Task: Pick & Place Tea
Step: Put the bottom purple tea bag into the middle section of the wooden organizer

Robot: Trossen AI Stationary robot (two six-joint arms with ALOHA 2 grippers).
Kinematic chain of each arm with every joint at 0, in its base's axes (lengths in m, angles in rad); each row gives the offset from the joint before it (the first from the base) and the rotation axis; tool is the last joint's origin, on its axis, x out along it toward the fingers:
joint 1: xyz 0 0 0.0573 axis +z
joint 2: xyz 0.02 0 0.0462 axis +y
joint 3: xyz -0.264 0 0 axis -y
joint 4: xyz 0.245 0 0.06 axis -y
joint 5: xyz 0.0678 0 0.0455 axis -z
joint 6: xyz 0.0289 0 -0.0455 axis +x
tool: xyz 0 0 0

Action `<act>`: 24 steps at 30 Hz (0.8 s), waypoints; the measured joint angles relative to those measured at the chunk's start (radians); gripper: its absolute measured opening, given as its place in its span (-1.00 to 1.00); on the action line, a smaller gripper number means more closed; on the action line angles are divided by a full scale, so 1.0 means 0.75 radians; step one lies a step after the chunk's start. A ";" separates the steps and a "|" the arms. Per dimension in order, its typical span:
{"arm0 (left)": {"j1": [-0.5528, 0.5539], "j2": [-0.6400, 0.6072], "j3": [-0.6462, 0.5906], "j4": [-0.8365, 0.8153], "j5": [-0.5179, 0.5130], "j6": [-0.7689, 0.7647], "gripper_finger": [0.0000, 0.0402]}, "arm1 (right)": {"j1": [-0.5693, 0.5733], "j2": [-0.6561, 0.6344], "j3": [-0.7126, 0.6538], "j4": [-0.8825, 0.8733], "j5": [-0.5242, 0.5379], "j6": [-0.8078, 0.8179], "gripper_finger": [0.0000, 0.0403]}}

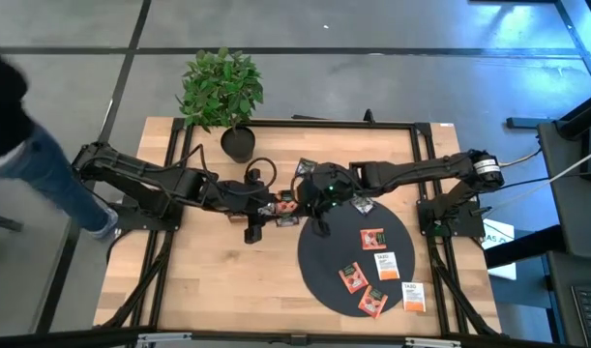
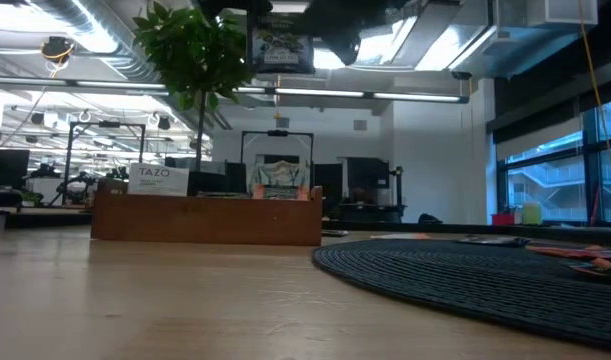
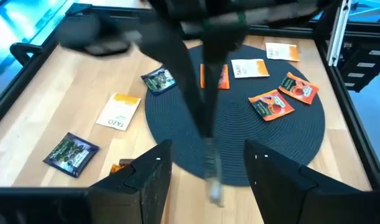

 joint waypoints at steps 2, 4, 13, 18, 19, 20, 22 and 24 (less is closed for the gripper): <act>0.000 0.000 0.000 0.000 0.010 -0.001 -0.04 | 0.000 0.000 0.045 -0.033 0.049 -0.026 -0.98; -0.003 0.000 0.000 0.003 0.038 -0.002 -0.04 | 0.000 0.000 0.084 -0.056 0.068 -0.046 -0.98; -0.004 0.000 0.000 0.004 0.169 -0.002 -0.03 | -0.001 0.000 0.117 -0.092 0.081 -0.033 -0.98; -0.004 0.000 0.000 0.003 0.083 -0.011 -0.05 | -0.001 0.000 0.117 -0.090 0.080 -0.024 -0.98; -0.003 0.000 0.000 0.002 0.047 -0.030 -0.06 | -0.001 0.000 0.117 -0.089 0.079 -0.008 -0.98; -0.003 0.001 0.000 0.000 0.008 -0.052 -0.07 | -0.001 0.000 0.117 -0.090 0.078 0.002 -0.98; -0.003 0.001 0.000 -0.013 -0.045 -0.075 -0.11 | -0.002 0.000 0.117 -0.095 0.077 0.005 -0.98; -0.003 0.001 0.000 -0.036 -0.054 -0.080 -0.16 | 0.001 0.000 0.117 -0.094 0.077 0.004 -0.98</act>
